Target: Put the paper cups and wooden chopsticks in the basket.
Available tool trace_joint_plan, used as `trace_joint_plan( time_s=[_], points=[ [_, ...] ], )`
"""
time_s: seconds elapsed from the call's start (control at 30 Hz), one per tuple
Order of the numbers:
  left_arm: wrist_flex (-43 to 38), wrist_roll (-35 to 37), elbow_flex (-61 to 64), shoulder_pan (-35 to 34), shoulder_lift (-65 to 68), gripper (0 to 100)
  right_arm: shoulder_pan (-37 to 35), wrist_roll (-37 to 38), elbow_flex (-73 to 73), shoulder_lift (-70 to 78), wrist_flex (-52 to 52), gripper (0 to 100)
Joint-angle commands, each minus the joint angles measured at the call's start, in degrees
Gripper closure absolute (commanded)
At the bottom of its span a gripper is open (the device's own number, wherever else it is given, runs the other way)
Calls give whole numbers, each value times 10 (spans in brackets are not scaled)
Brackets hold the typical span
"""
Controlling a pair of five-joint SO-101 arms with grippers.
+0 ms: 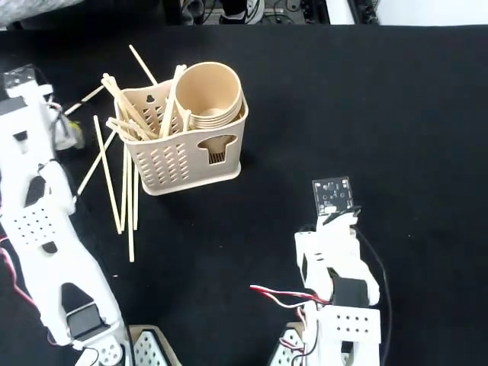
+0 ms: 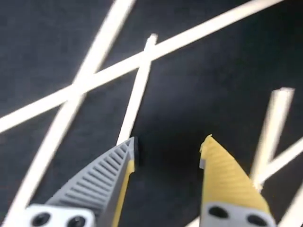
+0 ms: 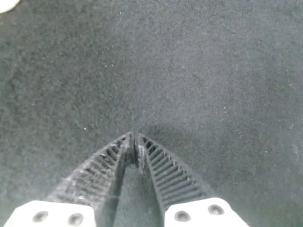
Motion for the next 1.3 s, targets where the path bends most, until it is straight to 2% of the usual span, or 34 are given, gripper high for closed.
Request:
trace_joint_plan(
  time_s=[0.0, 0.17, 0.37, 0.5, 0.57, 0.67, 0.8, 0.83, 0.97, 1.03, 1.1, 1.27],
  points=[
    [122, -52, -140, -13, -33, 775, -6, 3, -1, -6, 2, 986],
    [152, -85, -227, -40, 4, 773, -6, 3, -1, -6, 2, 986],
    [121, -137, -232, -57, 112, 777, -6, 3, -1, -6, 2, 986],
    [126, -134, -233, -51, 168, 777, -6, 3, -1, -6, 2, 986],
    [127, -134, -233, -51, 170, 812, -6, 3, -1, -6, 2, 986],
    [130, -137, -257, -52, 169, 960, -6, 3, -1, -6, 2, 986],
    [221, -134, -369, -51, 169, 970, -6, 3, -1, -6, 2, 986],
    [251, -126, -407, -50, 169, 976, -6, 3, -1, -6, 2, 986],
    [251, -8, -485, -58, 130, 972, -6, 3, -1, -6, 2, 986],
    [252, 34, -458, -63, 87, 972, -6, 3, -1, -6, 2, 986],
    [252, 43, -400, -62, 24, 972, -6, 3, -1, -6, 2, 986],
    [251, 42, -151, -36, -190, 971, -5, 3, -1, -6, 2, 986]
  ],
)
